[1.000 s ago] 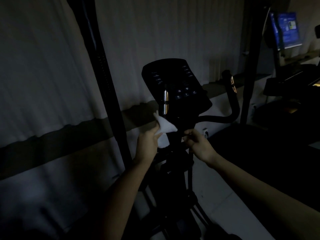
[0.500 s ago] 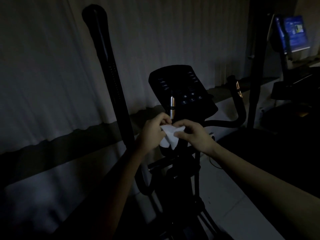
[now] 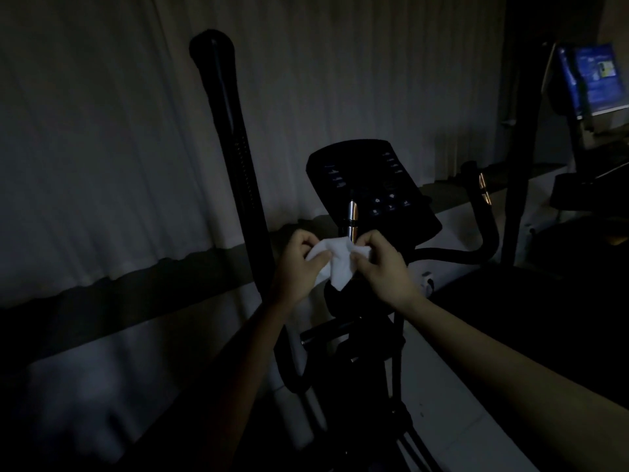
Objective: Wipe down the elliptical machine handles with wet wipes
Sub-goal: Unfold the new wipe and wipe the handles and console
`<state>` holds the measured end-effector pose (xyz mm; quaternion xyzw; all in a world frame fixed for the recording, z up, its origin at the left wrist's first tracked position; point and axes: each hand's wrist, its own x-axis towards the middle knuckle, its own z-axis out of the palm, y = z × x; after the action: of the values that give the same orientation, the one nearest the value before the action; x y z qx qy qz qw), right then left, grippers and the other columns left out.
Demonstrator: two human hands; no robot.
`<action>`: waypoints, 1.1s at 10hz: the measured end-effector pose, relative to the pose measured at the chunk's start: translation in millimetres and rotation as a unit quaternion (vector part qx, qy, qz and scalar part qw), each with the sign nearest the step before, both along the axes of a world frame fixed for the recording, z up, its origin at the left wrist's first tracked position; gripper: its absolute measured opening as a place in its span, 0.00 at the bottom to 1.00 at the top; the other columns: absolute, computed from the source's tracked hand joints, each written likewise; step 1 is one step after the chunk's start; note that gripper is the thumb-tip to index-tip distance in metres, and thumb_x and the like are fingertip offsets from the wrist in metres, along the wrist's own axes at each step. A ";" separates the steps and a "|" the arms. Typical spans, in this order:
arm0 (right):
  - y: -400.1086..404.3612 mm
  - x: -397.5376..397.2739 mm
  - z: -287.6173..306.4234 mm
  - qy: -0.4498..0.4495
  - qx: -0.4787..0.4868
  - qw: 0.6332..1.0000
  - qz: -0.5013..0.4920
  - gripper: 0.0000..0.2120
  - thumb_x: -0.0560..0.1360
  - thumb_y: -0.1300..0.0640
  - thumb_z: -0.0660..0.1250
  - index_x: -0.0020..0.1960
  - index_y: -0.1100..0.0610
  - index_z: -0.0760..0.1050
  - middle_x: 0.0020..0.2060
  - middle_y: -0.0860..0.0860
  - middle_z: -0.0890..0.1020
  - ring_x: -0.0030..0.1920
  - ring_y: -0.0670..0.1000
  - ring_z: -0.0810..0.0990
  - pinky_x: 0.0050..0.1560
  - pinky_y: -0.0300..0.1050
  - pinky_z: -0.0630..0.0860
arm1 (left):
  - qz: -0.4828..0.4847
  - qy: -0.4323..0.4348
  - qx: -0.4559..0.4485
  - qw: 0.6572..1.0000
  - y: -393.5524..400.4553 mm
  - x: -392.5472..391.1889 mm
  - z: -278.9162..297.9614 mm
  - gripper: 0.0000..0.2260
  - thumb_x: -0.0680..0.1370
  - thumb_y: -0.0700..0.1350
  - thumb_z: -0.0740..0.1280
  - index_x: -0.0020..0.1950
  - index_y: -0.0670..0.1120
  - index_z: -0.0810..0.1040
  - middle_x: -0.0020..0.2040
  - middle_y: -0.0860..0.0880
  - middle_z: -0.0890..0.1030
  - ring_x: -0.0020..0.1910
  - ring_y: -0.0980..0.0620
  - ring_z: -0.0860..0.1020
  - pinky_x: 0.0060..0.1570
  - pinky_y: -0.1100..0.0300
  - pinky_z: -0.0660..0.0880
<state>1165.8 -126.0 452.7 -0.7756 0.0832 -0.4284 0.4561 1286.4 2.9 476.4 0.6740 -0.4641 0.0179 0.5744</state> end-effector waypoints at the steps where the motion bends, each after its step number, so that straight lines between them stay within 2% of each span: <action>1: 8.3 9.4 0.3 0.011 -0.040 0.999 0.028 0.08 0.79 0.62 0.64 0.56 0.57 0.78 0.48 0.49 0.83 0.48 0.44 0.81 0.48 0.35 0.76 | 0.025 0.039 -0.011 0.999 -1.5 -8.1 8.6 0.08 0.78 0.40 0.67 0.43 0.52 0.73 0.39 0.54 0.79 0.37 0.63 0.77 0.33 0.72 0.71; 2: 13.0 14.1 1.7 0.028 0.025 0.997 0.063 0.13 0.78 0.57 0.65 0.62 0.53 0.77 0.54 0.49 0.83 0.53 0.45 0.81 0.54 0.38 0.75 | 0.013 0.135 -0.029 0.990 -0.6 -15.9 19.5 0.06 0.80 0.40 0.64 0.47 0.49 0.77 0.46 0.52 0.81 0.47 0.53 0.79 0.44 0.66 0.77; 3: 11.2 15.6 2.4 0.023 0.028 0.997 0.069 0.18 0.74 0.51 0.70 0.63 0.50 0.76 0.55 0.48 0.82 0.56 0.46 0.81 0.57 0.44 0.77 | -0.049 0.223 0.008 0.973 9.5 -18.6 29.5 0.09 0.83 0.44 0.59 0.56 0.47 0.79 0.53 0.49 0.79 0.55 0.50 0.78 0.50 0.56 0.78; 4: 15.8 18.8 7.5 -0.010 0.016 0.998 0.064 0.14 0.75 0.58 0.71 0.60 0.53 0.75 0.51 0.47 0.82 0.52 0.45 0.81 0.52 0.42 0.78 | -0.063 0.205 0.058 0.975 21.2 -16.6 31.8 0.12 0.84 0.50 0.56 0.55 0.52 0.79 0.52 0.52 0.81 0.52 0.55 0.80 0.41 0.65 0.77; 5: 23.8 26.4 17.0 -0.049 0.002 0.997 0.058 0.14 0.75 0.64 0.68 0.59 0.57 0.76 0.50 0.44 0.82 0.49 0.40 0.80 0.48 0.35 0.76 | -0.023 0.176 0.041 0.983 31.6 -10.4 32.5 0.08 0.82 0.50 0.61 0.52 0.53 0.80 0.52 0.53 0.80 0.55 0.51 0.78 0.53 0.55 0.76; 6: 29.4 38.9 24.9 -0.061 -0.018 0.994 0.089 0.18 0.75 0.67 0.63 0.63 0.57 0.76 0.55 0.45 0.82 0.56 0.41 0.80 0.55 0.34 0.74 | -0.006 0.119 0.072 0.990 45.2 -1.5 35.9 0.09 0.83 0.47 0.61 0.57 0.50 0.79 0.57 0.45 0.80 0.52 0.52 0.77 0.56 0.51 0.74; 7: 36.5 52.8 33.1 -0.050 0.011 0.988 0.145 0.17 0.78 0.64 0.61 0.64 0.56 0.78 0.60 0.46 0.82 0.63 0.44 0.78 0.63 0.39 0.73 | -0.009 0.081 0.085 0.993 58.0 3.2 39.5 0.15 0.84 0.40 0.57 0.69 0.42 0.73 0.65 0.43 0.76 0.59 0.53 0.74 0.56 0.62 0.73; 8: 41.9 62.3 39.2 -0.063 -0.012 0.988 0.143 0.10 0.78 0.59 0.68 0.58 0.53 0.80 0.56 0.45 0.83 0.59 0.42 0.80 0.61 0.38 0.73 | 0.030 0.022 0.117 0.992 70.3 7.9 48.1 0.15 0.84 0.39 0.57 0.70 0.42 0.72 0.67 0.46 0.74 0.63 0.52 0.73 0.54 0.71 0.71; 9: 39.2 70.4 42.9 -0.077 -0.089 0.989 0.090 0.12 0.77 0.62 0.67 0.60 0.56 0.80 0.56 0.50 0.83 0.57 0.45 0.81 0.60 0.41 0.75 | 0.088 -0.009 0.109 0.990 81.9 15.8 54.7 0.14 0.83 0.39 0.58 0.66 0.43 0.76 0.64 0.45 0.76 0.60 0.50 0.76 0.45 0.76 0.71; 10: 34.5 81.6 51.2 -0.079 -0.178 0.979 0.056 0.16 0.77 0.67 0.65 0.63 0.60 0.79 0.58 0.56 0.82 0.58 0.51 0.81 0.61 0.34 0.73 | 0.161 -0.041 0.097 0.981 99.1 27.7 63.2 0.15 0.82 0.39 0.59 0.65 0.49 0.77 0.64 0.50 0.76 0.59 0.53 0.75 0.45 0.74 0.70; 11: 30.9 100.0 69.0 -0.078 -0.256 0.963 0.019 0.20 0.74 0.69 0.67 0.65 0.60 0.78 0.63 0.60 0.79 0.62 0.55 0.79 0.65 0.24 0.63 | 0.192 -0.093 0.082 0.973 113.6 40.1 69.7 0.15 0.82 0.38 0.59 0.66 0.50 0.76 0.67 0.50 0.75 0.61 0.55 0.75 0.56 0.65 0.73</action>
<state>1265.8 -95.1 521.7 -0.8322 -0.0793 -0.4856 0.2556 1326.5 116.5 546.1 0.7909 -0.3770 0.1525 0.4573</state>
